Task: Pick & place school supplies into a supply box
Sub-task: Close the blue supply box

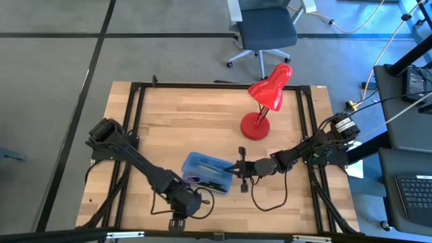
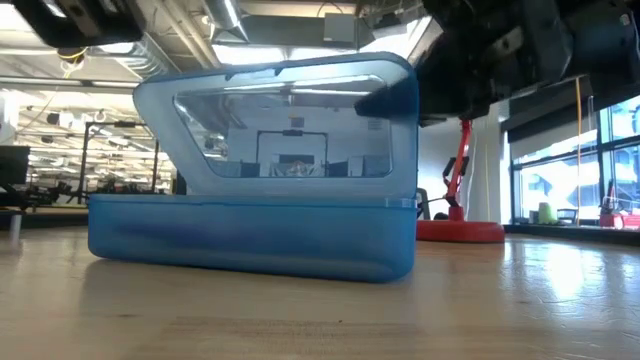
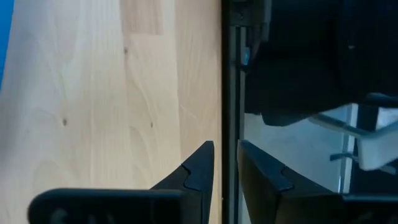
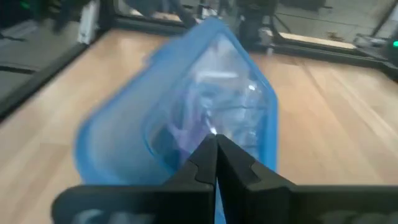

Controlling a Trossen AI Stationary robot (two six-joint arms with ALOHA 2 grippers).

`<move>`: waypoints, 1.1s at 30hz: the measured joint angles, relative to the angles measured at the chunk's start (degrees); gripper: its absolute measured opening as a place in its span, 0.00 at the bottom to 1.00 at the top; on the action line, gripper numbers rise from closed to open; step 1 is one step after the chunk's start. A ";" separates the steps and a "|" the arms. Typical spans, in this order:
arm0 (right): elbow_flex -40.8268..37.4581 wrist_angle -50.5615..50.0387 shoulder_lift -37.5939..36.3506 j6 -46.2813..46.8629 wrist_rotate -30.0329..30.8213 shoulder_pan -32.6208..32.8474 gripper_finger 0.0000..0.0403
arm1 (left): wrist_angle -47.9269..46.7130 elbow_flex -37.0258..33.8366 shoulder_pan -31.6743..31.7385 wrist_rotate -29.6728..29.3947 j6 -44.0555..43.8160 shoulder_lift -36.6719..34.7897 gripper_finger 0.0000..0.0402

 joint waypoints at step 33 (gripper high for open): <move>19.70 -18.98 11.68 5.41 -8.26 -1.77 0.02 | -6.61 -0.05 2.68 -15.61 4.41 0.01 0.14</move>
